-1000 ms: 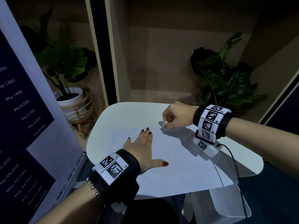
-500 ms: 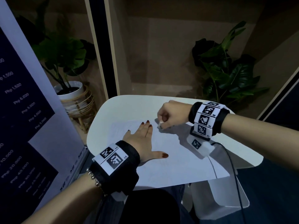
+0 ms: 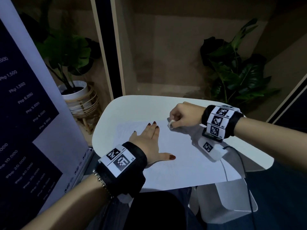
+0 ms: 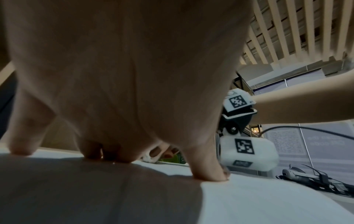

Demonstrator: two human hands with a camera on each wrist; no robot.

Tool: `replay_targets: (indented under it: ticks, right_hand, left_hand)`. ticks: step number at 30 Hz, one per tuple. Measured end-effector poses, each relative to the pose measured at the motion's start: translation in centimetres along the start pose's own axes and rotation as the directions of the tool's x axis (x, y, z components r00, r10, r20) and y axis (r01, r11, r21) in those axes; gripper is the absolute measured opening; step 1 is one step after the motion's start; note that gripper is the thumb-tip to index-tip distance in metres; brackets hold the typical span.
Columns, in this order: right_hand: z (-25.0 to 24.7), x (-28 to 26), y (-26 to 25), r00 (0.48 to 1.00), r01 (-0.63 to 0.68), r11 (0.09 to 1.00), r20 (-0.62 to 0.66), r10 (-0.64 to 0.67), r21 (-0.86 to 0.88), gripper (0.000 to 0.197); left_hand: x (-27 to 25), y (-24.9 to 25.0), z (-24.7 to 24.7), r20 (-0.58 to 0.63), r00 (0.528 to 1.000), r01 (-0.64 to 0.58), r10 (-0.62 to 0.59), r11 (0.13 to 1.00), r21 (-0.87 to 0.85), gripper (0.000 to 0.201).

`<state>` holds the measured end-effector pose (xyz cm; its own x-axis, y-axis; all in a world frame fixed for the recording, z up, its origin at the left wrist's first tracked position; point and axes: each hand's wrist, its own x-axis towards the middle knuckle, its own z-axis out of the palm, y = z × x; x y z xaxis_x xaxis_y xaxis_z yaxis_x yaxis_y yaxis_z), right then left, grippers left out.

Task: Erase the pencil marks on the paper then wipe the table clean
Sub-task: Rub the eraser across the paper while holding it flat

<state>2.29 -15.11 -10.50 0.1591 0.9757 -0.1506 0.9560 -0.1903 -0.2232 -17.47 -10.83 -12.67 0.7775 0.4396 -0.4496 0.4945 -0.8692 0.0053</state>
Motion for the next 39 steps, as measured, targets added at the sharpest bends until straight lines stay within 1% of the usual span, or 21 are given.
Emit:
replay_targets:
  ticks: [3,4,5,7,10,11,13,15,17,19,21,23,25,27,29,31,34,35,37,39]
  right_hand:
    - [-1.2,0.5,2.0,0.992,-0.119,0.992,-0.044,0.117,-0.049,0.018]
    - [-1.6,0.7,2.1,0.990,-0.138,0.988,-0.053,0.134,-0.073,0.018]
    - [-1.9,0.8,1.9,0.990,-0.131,0.987,-0.062,0.126,-0.095,0.018]
    - [-1.8,0.9,0.5,0.996,-0.069,0.993,-0.055,0.064,-0.100,0.020]
    - [-0.3,0.4,-2.2,0.999,0.053,0.996,0.006,-0.053,-0.065,0.022]
    - [0.1,0.2,-2.4,0.997,0.070,0.996,0.019,-0.069,-0.061,0.023]
    - [0.2,0.3,-1.2,0.999,0.032,0.998,-0.001,-0.032,-0.055,0.026]
    - [-0.7,0.6,0.5,0.998,-0.058,0.995,-0.040,0.055,-0.077,0.027]
    - [-1.4,0.7,0.9,0.994,-0.094,0.989,-0.064,0.087,-0.118,0.021]
    - [-1.2,0.6,-0.3,0.997,-0.039,0.995,-0.065,0.033,-0.097,0.018]
    - [-0.2,0.5,-1.9,0.999,0.034,0.998,-0.040,-0.036,-0.047,0.018]
    - [0.6,0.4,-2.4,0.998,0.066,0.998,-0.009,-0.066,-0.015,0.018]
    - [0.1,0.5,-1.3,1.000,0.016,1.000,0.012,-0.016,0.003,0.020]
    - [-1.0,1.1,0.2,0.998,-0.061,0.997,0.018,0.062,-0.042,0.020]
    - [-1.9,1.7,1.0,0.993,-0.120,0.989,-0.009,0.120,-0.084,0.021]
    - [-2.0,2.0,0.2,0.996,-0.090,0.992,-0.016,0.089,-0.091,0.022]
    - [-0.7,1.6,-1.7,0.999,0.022,0.999,0.039,-0.021,-0.032,0.023]
    - [-0.2,1.4,-1.8,0.997,0.040,0.999,0.059,-0.040,-0.005,0.025]
    - [0.0,1.0,-0.7,0.998,0.006,0.999,0.065,-0.009,0.050,0.026]
    - [-0.9,1.1,0.8,0.997,-0.061,0.998,0.047,0.059,0.036,0.024]
  left_hand:
    - [-0.1,0.0,0.0,0.002,1.000,0.003,-0.003,1.000,0.005,0.107]
    - [-0.1,0.0,0.0,0.003,1.000,0.005,-0.005,1.000,0.008,0.106]
    - [-0.1,0.0,-0.1,0.003,1.000,0.006,-0.006,1.000,0.011,0.106]
    - [-0.1,0.0,-0.1,-0.001,1.000,0.004,-0.004,1.000,0.014,0.106]
    - [0.0,0.0,0.0,-0.011,1.000,0.009,-0.009,1.000,0.005,0.107]
    - [0.0,0.0,0.0,-0.011,1.000,0.011,-0.011,1.000,0.003,0.108]
    - [-0.1,0.1,-0.1,0.002,1.000,0.011,-0.011,1.000,0.005,0.107]
    - [0.0,0.1,-0.1,0.007,1.000,0.010,-0.011,1.000,0.011,0.107]
    - [0.0,0.1,-0.1,0.007,1.000,0.012,-0.012,1.000,0.013,0.107]
    - [0.0,0.1,-0.1,0.006,1.000,0.011,-0.011,1.000,0.012,0.107]
    - [0.0,0.0,0.0,0.001,1.000,0.010,-0.010,1.000,0.003,0.108]
    - [-0.1,0.0,0.1,-0.002,1.000,0.021,-0.021,1.000,-0.007,0.109]
    - [0.0,0.1,0.2,0.000,0.999,0.037,-0.037,0.999,-0.027,0.112]
    - [0.1,0.0,0.2,-0.005,0.999,0.047,-0.047,0.998,-0.037,0.113]
    - [0.1,0.0,0.2,-0.008,0.999,0.048,-0.048,0.998,-0.035,0.114]
    - [0.0,0.0,0.1,-0.007,0.999,0.044,-0.044,0.998,-0.037,0.113]
    - [0.0,0.1,0.1,-0.012,0.999,0.047,-0.047,0.998,-0.033,0.113]
    - [-0.1,0.0,0.1,-0.012,0.999,0.048,-0.048,0.998,-0.038,0.113]
    - [-0.1,0.1,0.1,-0.010,0.999,0.047,-0.048,0.998,-0.045,0.113]
    - [0.0,0.1,0.1,-0.010,0.999,0.050,-0.051,0.998,-0.041,0.113]
